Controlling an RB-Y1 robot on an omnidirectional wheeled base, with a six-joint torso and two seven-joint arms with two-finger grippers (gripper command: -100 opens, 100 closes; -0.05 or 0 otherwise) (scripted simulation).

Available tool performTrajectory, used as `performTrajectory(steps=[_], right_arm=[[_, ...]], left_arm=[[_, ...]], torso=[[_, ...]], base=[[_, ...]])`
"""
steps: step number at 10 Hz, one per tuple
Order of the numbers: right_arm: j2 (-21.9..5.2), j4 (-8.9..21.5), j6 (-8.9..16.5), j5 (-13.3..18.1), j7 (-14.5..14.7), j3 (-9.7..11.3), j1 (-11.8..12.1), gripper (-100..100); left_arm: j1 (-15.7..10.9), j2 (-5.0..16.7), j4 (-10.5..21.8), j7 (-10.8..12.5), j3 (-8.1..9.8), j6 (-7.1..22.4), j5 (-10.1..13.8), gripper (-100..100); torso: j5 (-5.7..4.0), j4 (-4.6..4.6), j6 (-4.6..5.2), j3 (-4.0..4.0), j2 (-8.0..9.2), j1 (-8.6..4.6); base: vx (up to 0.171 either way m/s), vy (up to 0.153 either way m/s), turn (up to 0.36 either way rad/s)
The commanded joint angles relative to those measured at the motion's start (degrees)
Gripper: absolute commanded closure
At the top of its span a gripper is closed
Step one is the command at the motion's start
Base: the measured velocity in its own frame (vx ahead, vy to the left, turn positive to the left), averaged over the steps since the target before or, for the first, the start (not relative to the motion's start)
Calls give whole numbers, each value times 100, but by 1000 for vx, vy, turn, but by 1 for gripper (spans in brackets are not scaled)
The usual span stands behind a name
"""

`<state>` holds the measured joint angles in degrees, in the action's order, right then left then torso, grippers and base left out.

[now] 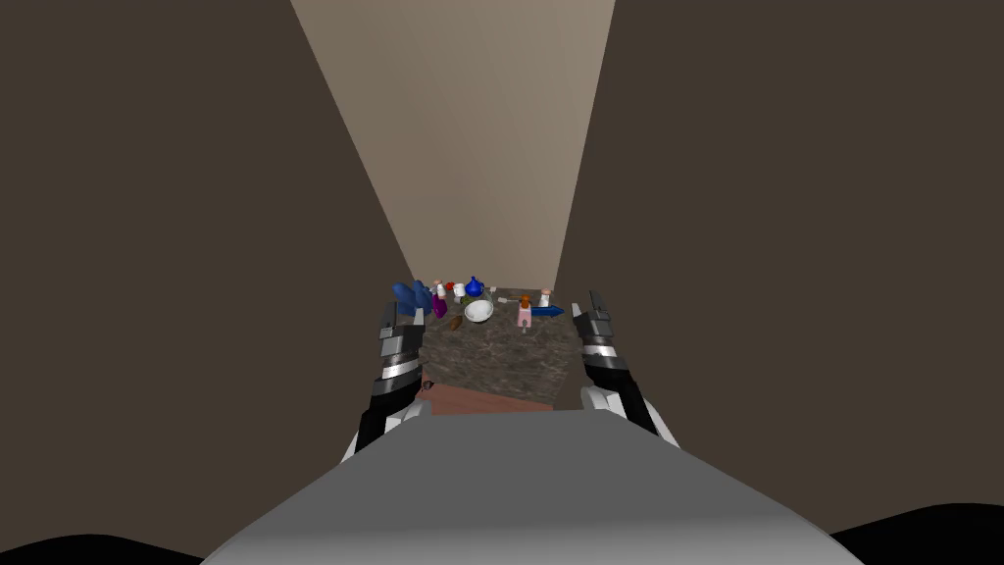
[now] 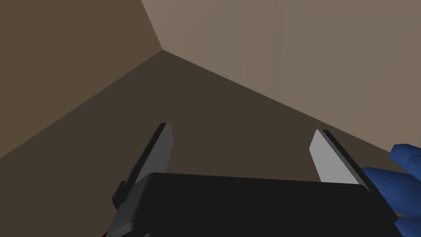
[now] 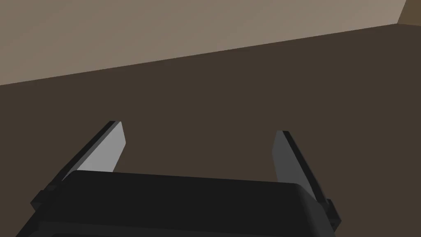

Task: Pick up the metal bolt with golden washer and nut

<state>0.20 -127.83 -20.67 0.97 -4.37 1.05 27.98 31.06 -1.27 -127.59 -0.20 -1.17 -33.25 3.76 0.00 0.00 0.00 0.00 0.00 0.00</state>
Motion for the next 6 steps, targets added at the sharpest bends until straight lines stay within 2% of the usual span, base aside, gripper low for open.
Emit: performTrajectory(steps=[1,6], right_arm=[[-197,77,-3,92,55,38,1,-100],[-924,470,-12,503,315,175,11,-100]], left_arm=[[0,0,0,0,0,0,0,0],[-1,-1,0,0,-1,0,0,0]], torso=[[0,0,0,0,0,0],[6,4,0,10,17,26]], base=[[-19,21,-10],[-43,63,-8]])
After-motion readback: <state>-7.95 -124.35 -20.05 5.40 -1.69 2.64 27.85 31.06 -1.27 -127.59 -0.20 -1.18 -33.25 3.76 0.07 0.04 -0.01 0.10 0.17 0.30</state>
